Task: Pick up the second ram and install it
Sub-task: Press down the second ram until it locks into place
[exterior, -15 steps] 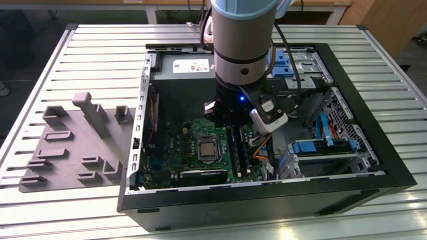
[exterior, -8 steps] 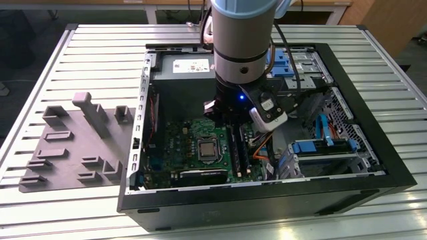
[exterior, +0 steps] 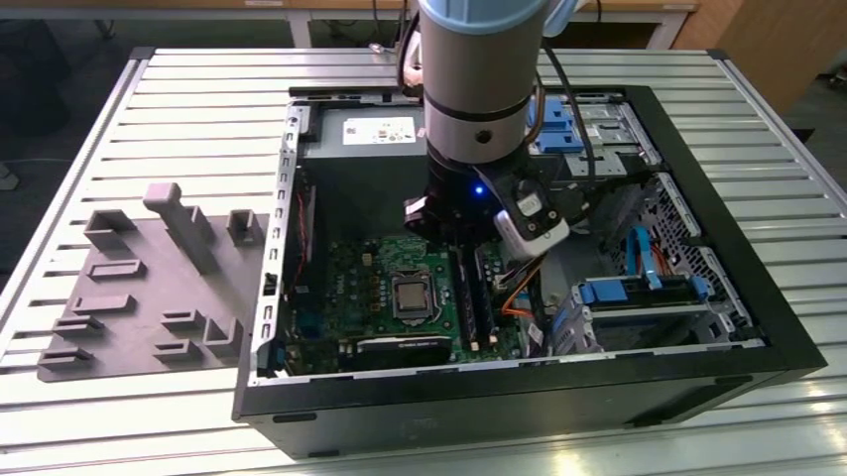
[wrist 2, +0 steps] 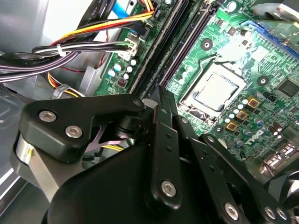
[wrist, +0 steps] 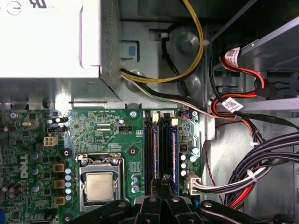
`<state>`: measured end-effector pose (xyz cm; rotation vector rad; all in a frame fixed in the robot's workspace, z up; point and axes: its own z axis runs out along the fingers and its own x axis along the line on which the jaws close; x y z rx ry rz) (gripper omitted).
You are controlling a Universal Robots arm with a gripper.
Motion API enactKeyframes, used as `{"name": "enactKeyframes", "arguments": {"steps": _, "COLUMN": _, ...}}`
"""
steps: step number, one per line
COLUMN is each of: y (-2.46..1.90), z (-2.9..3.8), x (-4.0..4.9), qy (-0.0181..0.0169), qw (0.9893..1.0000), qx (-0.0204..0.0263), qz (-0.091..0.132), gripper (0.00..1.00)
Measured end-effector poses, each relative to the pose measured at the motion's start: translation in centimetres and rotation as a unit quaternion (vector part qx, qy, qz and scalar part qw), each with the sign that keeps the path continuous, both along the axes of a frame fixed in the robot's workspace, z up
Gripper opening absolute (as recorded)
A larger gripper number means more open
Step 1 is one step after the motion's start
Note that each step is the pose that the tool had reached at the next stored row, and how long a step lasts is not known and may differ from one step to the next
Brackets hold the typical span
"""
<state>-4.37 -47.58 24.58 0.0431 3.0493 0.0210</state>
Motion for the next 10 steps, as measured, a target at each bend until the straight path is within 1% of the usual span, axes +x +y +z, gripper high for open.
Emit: {"name": "enactKeyframes", "arguments": {"steps": 10, "y": 0.35, "z": 0.00, "x": 0.00, "qy": 0.0000, "qw": 1.0000, "qx": 0.0000, "qz": 0.000, "gripper": 0.11}}
